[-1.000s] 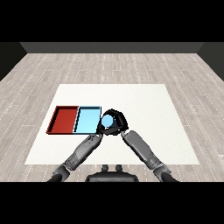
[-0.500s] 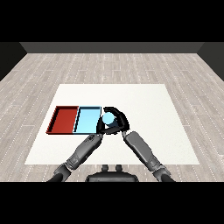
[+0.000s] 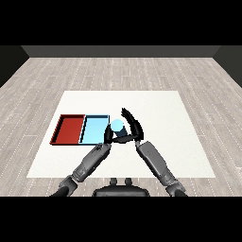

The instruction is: Pick the blue can and put it in the blue box

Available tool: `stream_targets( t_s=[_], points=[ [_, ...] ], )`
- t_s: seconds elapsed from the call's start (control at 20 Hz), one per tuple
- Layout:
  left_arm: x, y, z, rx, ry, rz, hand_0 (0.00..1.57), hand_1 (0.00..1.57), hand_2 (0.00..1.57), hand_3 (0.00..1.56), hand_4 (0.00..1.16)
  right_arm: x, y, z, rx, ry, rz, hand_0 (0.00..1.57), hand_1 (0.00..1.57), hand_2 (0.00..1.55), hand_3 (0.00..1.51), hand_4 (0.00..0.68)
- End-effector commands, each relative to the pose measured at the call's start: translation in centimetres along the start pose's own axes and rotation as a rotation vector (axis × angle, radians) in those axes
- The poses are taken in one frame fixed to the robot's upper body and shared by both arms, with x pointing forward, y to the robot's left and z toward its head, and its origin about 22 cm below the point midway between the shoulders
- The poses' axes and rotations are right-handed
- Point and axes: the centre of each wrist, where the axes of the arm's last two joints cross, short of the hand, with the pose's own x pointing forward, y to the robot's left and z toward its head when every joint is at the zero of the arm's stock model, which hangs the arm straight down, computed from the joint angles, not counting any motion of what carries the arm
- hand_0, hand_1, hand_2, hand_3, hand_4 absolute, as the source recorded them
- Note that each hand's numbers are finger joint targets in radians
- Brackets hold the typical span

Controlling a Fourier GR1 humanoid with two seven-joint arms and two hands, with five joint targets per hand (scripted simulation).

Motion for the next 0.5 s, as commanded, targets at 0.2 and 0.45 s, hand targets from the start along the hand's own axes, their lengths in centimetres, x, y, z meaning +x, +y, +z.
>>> stream_targets(
  t_s=[0.2, 0.45],
  points=[
    [-0.2, 0.2, -0.7, 0.035, -0.014, -0.039, 1.57, 1.57, 1.57, 1.48, 1.15, 1.2, -3.3, 1.3, -0.008, -0.047, -0.113, 0.00, 0.00, 0.00, 0.00, 0.000],
    [0.0, 5.1, -1.3, 0.073, -0.015, -0.125, 1.57, 1.57, 1.57, 1.47, 1.13, 3.1, -6.5, 4.5, -0.022, -0.119, -0.072, 0.00, 0.00, 0.00, 0.00, 0.000]
  ],
)
